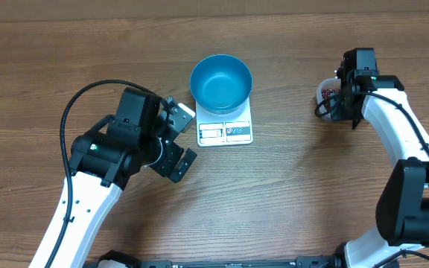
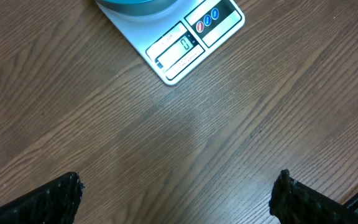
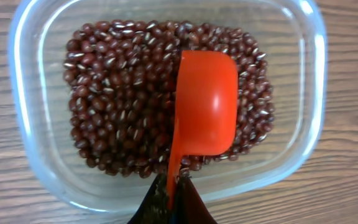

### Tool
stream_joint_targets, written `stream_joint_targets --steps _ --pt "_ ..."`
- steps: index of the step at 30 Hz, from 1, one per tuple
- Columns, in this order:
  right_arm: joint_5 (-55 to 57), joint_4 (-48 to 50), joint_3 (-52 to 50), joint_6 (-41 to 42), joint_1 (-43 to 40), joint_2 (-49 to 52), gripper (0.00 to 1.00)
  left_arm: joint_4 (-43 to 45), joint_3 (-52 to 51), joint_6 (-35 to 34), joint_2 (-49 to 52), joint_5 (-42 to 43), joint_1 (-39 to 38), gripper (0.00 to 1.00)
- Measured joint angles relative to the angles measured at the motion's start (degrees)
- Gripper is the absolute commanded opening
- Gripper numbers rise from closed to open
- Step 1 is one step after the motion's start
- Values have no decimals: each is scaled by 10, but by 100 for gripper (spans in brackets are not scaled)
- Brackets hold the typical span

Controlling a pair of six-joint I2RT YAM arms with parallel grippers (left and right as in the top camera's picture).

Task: Scoop item into bowl and weigh 150g on scale
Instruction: 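Move the red cup over the bean tub with the right gripper, then dip the red cup into the beans and scoop with the right gripper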

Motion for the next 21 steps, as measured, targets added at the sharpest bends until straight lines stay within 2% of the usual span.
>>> stream_joint_targets --steps 8,21 --pt "-55 -3 0 42 -22 0 4 0 0 0 0 0 0 100" --pt "-234 -6 2 136 -109 0 4 0 0 0 0 0 0 100"
